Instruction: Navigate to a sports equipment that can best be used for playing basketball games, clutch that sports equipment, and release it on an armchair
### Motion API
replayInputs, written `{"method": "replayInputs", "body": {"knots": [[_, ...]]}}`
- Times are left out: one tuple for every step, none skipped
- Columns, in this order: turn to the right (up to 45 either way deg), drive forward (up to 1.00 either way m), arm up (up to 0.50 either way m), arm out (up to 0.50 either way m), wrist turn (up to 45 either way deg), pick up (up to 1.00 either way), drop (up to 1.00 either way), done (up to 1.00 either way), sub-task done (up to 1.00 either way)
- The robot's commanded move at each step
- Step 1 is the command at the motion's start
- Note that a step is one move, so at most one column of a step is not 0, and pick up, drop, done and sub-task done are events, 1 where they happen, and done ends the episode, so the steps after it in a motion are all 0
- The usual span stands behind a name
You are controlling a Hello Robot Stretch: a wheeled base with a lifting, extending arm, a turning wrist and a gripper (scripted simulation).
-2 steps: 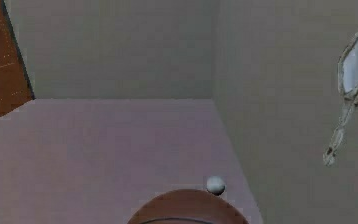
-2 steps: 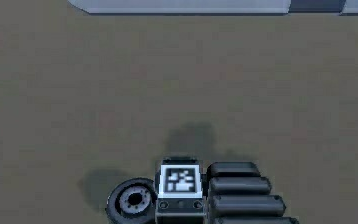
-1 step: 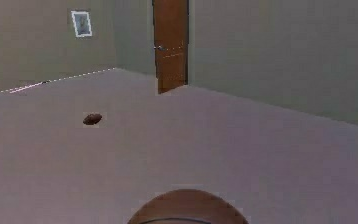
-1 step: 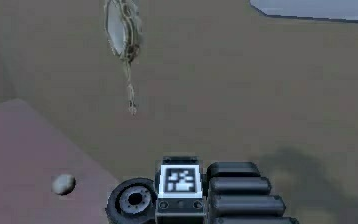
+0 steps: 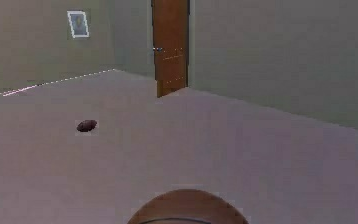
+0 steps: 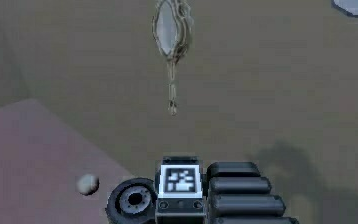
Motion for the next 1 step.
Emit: {"method": "replayInputs", "body": {"knots": [[-45.0, 0.00, 0.00, 0.00, 0.0, 0.00, 0.00, 0.00, 0.00]]}}
